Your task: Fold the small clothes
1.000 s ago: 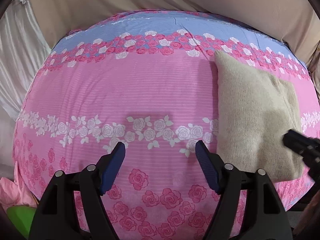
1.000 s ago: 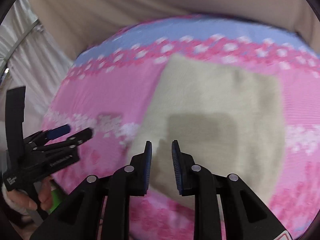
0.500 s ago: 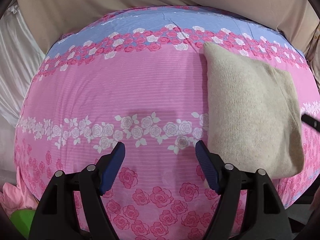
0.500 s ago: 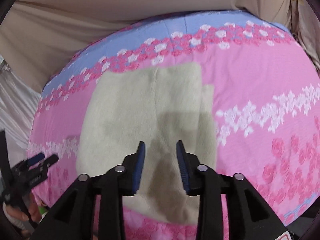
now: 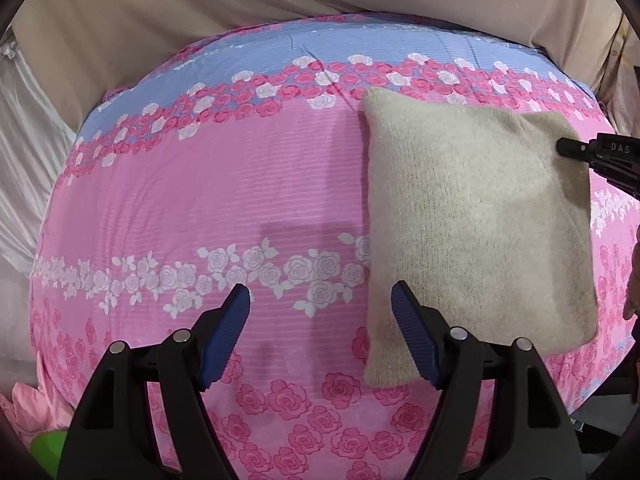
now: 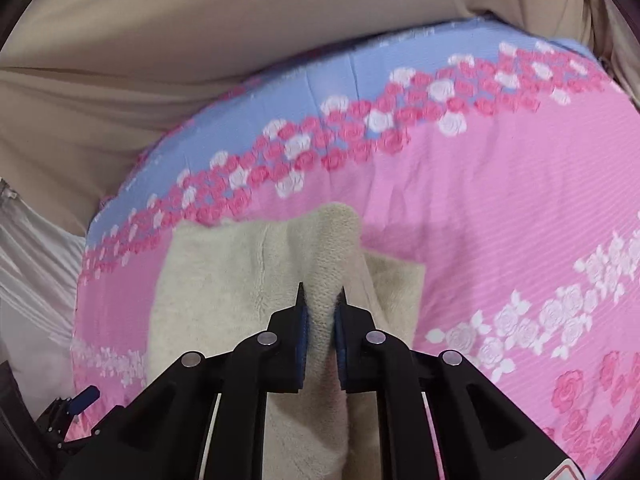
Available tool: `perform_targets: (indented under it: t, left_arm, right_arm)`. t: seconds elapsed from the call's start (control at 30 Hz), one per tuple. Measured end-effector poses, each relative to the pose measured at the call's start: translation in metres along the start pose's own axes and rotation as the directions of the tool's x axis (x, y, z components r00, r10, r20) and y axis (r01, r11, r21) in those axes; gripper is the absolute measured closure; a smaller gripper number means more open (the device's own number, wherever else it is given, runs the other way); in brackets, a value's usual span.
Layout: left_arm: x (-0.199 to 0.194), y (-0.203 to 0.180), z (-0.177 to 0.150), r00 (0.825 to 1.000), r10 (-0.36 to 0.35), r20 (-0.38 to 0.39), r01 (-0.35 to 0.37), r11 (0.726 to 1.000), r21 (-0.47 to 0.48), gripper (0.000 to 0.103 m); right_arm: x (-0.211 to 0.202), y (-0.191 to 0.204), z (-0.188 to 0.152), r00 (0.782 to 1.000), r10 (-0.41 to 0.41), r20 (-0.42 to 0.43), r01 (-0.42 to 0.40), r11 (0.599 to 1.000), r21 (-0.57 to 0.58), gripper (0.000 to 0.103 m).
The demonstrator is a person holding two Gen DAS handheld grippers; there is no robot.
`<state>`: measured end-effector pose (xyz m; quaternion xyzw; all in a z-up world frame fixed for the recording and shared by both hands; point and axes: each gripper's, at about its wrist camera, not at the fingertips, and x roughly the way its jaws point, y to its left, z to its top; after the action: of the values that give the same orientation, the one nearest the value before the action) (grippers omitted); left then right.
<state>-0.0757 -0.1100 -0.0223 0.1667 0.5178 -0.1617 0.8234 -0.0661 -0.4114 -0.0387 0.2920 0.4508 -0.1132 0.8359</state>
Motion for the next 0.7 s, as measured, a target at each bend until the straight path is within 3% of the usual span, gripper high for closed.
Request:
perform_targets:
  t: [0.07, 0.13, 0.17, 0.23, 0.27, 0.3, 0.33, 0.43, 0.53, 0.57, 0.6, 0.63, 0.7]
  left_arm:
    - [0.005, -0.002, 0.003, 0.999, -0.038, -0.007, 0.038, 0.999, -0.02, 0.032]
    - [0.009, -0.005, 0.008, 0.997, -0.082, -0.008, 0.082, 0.996, -0.04, 0.032]
    - [0.011, -0.006, 0.011, 0.994, -0.11, -0.01, 0.11, 0.993, -0.051, 0.032]
    - [0.015, -0.003, 0.018, 0.984, -0.179, -0.005, 0.178, 0.98, -0.091, 0.026]
    - [0.02, -0.001, 0.021, 0.976, -0.218, -0.006, 0.215, 0.968, -0.127, 0.017]
    - [0.024, -0.001, 0.023, 0.97, -0.244, -0.005, 0.24, 0.959, -0.148, 0.017]
    - [0.034, 0.0, 0.028, 0.954, -0.298, -0.005, 0.292, 0.939, -0.183, 0.017]
    - [0.063, -0.004, 0.034, 0.925, -0.379, -0.033, 0.36, 0.9, -0.245, 0.017]
    - [0.103, -0.004, 0.033, 0.873, -0.48, -0.092, 0.42, 0.833, -0.359, 0.013]
    - [0.112, -0.003, 0.032, 0.852, -0.514, -0.102, 0.437, 0.804, -0.403, 0.012]
    - [0.114, -0.002, 0.031, 0.844, -0.531, -0.083, 0.45, 0.782, -0.432, 0.023]
    - [0.113, -0.005, 0.033, 0.818, -0.572, -0.068, 0.492, 0.755, -0.433, 0.032]
    - [0.107, -0.008, 0.038, 0.819, -0.569, -0.075, 0.485, 0.756, -0.438, 0.051]
  right_arm:
    - [0.035, -0.013, -0.005, 0.994, -0.04, -0.102, 0.04, 0.999, -0.008, 0.09]
    - [0.027, -0.017, -0.007, 0.997, 0.005, -0.076, -0.003, 0.999, 0.033, 0.089]
    - [0.014, -0.018, -0.008, 0.998, 0.025, -0.06, -0.021, 0.998, 0.059, 0.08]
    - [-0.011, -0.021, -0.016, 1.0, -0.001, -0.006, 0.001, 0.997, 0.075, 0.046]
    - [-0.023, -0.024, -0.025, 0.999, -0.024, 0.022, 0.023, 0.997, 0.074, 0.024]
    - [-0.028, -0.029, -0.033, 0.999, -0.033, 0.03, 0.031, 0.996, 0.078, 0.018]
    - [-0.028, -0.035, -0.045, 1.0, -0.021, 0.008, 0.02, 0.995, 0.093, 0.018]
    - [-0.002, -0.056, -0.077, 0.992, 0.061, -0.114, -0.038, 0.981, 0.192, 0.018]
    - [0.017, -0.065, -0.093, 0.975, 0.208, -0.078, -0.172, 0.927, 0.332, 0.018]
    - [0.017, -0.063, -0.093, 0.975, 0.214, -0.055, -0.184, 0.925, 0.334, 0.023]
    - [0.021, -0.06, -0.092, 0.961, 0.271, -0.061, -0.237, 0.914, 0.329, 0.061]
    - [0.023, -0.058, -0.09, 0.952, 0.298, -0.067, -0.257, 0.9, 0.352, 0.061]
    - [0.013, -0.049, -0.082, 0.96, 0.27, -0.07, -0.236, 0.919, 0.315, 0.072]
